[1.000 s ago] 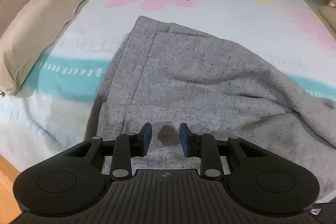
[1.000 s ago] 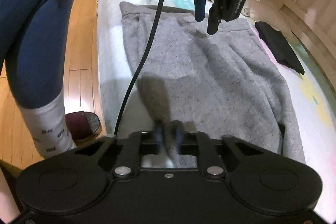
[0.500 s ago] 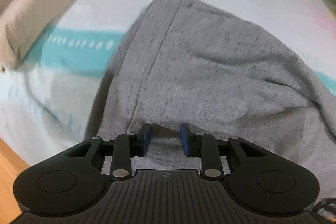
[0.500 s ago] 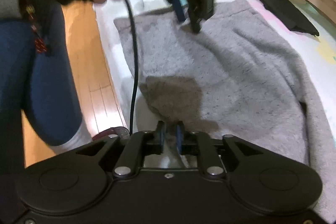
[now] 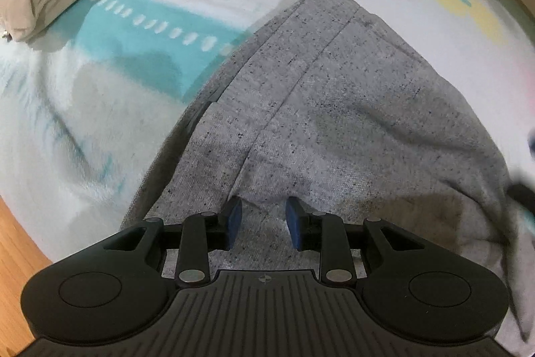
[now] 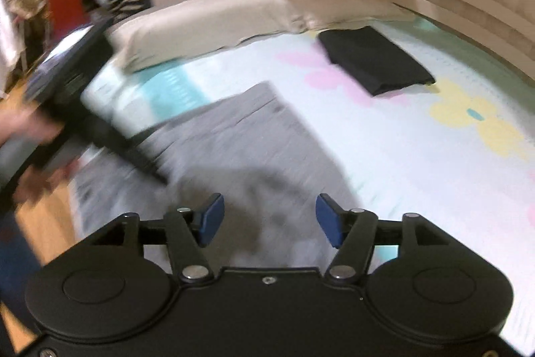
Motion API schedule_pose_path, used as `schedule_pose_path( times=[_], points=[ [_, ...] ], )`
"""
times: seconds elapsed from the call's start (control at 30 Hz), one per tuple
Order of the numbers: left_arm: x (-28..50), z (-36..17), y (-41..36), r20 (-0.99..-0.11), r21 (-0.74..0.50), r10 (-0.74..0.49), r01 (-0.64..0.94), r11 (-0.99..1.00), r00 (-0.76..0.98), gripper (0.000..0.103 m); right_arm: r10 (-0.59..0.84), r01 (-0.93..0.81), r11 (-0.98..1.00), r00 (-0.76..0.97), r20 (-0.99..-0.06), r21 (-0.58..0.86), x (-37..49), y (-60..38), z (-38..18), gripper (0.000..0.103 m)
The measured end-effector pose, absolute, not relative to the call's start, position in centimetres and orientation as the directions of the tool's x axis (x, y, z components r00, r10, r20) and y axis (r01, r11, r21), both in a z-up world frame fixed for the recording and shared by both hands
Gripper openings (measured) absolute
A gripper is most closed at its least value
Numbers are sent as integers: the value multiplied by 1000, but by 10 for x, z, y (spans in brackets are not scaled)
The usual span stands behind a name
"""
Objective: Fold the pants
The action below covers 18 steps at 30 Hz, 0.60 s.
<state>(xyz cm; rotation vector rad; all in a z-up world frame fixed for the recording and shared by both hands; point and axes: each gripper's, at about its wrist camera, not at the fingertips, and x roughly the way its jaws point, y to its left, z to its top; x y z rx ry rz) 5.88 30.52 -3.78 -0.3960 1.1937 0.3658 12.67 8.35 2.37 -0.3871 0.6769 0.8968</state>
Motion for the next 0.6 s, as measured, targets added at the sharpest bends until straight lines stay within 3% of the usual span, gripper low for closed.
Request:
schedule_pose_path(
  times=[0.2,0.33,0.57,0.6],
  points=[
    [60,-38,299,-941,-60,100,-452,890,322,28,557,-817,577,397,-729,-4,196,133,12,78],
    [57,-38,301,-940,-69,92,-449,891,327,28,573,-835,544,292,-766,88,232,158,-3,85],
    [53,-39,301,-935,-80,85,-438,895,343,28,549,-852,507,203,-811,129,257,180,-30,83],
    [53,-39,301,-935,-80,85,-437,896,343,28,549,-847,505,168,-818,165,260,182,-35,72]
  ],
)
